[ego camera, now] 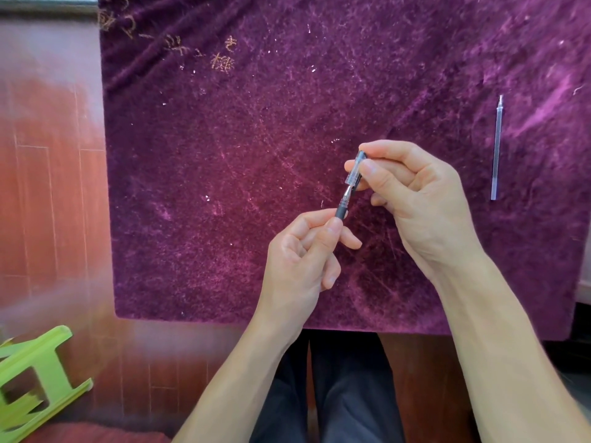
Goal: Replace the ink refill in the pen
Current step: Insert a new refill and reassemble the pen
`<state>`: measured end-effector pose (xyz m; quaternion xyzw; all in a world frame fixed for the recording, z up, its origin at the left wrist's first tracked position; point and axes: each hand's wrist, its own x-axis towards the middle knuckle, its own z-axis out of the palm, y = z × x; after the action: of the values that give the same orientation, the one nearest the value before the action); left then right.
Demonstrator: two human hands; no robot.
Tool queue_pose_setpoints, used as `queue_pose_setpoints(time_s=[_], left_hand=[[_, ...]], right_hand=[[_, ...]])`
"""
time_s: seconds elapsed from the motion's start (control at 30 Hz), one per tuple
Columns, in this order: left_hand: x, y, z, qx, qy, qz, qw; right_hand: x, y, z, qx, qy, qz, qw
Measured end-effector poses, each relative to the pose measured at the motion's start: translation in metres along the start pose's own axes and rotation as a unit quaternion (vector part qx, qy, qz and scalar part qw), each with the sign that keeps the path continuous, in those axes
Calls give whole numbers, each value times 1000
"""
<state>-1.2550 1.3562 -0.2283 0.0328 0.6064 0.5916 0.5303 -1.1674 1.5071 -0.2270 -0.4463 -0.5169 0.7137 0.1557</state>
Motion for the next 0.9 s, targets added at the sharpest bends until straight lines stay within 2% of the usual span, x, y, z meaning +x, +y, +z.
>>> queue_pose_setpoints(time_s=[0.27,0.53,0.9], left_hand=[[0,-4,-4,5,10,2,1000],[-1,-5,-5,-36,25,0,999],[-7,-4,-2,-64,39,1,997]], right_hand=[[-2,3,2,-18,-28,8,999],[-6,3,8,-49,-58,7,997],[-14,10,15,-18,-8,-7,1000]])
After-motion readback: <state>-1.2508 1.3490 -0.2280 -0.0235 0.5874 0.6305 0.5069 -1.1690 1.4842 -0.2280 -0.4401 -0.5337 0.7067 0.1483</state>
